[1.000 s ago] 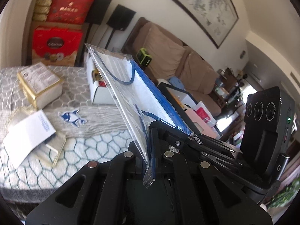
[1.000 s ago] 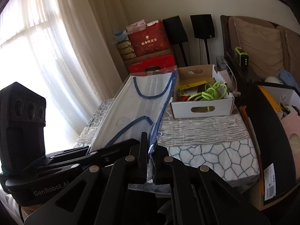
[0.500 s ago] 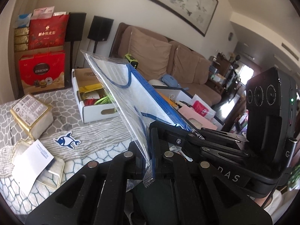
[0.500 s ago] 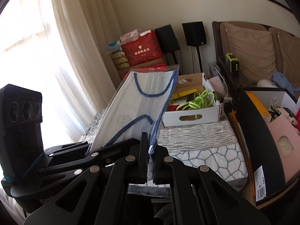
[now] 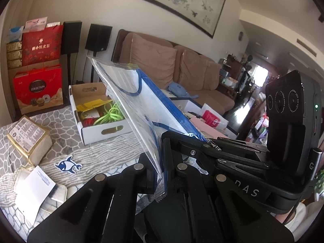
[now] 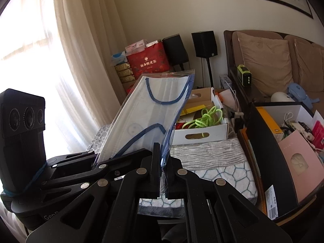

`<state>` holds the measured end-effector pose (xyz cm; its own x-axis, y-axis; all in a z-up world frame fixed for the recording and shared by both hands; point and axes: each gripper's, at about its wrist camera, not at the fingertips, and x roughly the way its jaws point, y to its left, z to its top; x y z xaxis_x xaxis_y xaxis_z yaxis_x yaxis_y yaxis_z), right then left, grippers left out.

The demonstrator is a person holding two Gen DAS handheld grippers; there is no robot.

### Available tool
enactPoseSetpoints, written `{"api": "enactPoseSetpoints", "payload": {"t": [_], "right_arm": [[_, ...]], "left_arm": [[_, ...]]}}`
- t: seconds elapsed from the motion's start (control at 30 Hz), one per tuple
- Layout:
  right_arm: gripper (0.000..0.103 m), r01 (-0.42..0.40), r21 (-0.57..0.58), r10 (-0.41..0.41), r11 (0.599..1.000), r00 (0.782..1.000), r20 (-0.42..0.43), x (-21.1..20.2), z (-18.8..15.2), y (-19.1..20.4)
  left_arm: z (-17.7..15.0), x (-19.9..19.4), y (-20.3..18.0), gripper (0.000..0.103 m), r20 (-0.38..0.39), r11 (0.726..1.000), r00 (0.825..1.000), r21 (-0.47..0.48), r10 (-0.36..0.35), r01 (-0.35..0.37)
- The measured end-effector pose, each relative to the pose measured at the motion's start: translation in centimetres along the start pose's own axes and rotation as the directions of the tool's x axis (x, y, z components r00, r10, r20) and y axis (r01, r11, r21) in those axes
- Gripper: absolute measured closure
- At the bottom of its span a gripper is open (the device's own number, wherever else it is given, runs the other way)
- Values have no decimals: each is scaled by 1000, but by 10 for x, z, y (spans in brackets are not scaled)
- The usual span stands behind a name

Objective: Organize objects
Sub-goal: 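Carry the mask bag toward the cardboard box with both tools, then hold the mask bag above the cardboard box with both tools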

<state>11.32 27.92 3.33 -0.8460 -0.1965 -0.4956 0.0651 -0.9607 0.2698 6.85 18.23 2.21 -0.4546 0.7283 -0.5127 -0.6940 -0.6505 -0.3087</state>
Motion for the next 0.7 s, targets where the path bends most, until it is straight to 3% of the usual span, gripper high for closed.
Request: {"api": "enactPoseSetpoints", "payload": {"t": [0.7], "right_arm": [[100,49,-17,-48,999,996,79,-17,30,-17]], "left_arm": [[35,12,-14,101,53,997,997,67,-48,44]]}}
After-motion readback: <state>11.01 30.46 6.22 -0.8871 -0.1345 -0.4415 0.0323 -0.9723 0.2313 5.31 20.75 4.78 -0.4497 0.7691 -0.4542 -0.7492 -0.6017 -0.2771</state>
